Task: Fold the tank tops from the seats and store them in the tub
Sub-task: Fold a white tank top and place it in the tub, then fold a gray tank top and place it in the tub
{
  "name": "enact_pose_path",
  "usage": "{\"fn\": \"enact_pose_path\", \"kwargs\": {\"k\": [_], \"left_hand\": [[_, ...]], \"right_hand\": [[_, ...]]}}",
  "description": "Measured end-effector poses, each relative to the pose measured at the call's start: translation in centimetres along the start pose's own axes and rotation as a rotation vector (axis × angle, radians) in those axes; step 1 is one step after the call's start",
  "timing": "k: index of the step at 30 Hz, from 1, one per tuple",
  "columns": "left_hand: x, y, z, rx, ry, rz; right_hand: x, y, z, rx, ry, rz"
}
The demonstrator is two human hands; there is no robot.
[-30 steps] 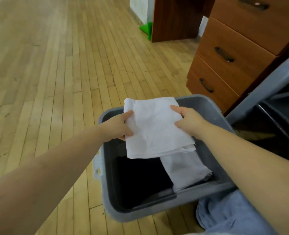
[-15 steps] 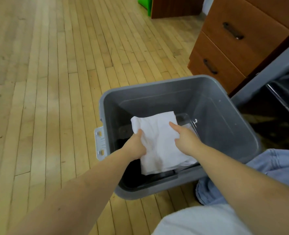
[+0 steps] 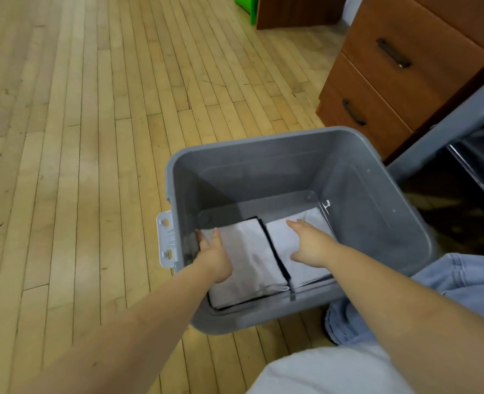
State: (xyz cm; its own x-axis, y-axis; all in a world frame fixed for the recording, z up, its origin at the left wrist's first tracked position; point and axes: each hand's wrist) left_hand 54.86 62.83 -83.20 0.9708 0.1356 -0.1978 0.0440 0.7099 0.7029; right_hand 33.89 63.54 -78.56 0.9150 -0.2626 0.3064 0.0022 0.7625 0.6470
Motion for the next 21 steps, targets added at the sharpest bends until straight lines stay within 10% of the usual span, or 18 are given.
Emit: {"fn": "enact_pose_path", "kwargs": {"k": [21], "left_hand": [[-14.7,5.6,6.9,-0.267,-0.414,-0.563]], "right_hand": [[-2.8,6.4,7.6,-0.210,0.141,0.137]]}}
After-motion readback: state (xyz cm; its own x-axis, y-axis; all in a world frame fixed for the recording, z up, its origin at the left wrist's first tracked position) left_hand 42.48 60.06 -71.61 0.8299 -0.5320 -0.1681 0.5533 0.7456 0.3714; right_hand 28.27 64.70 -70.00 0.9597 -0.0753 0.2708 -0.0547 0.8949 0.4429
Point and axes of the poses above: each hand's wrist, its own y-axis away from the middle knuckle, its own z-axis out of the back of the hand, x = y × z, and after that the axes turned 5 degrees about -y, right-handed
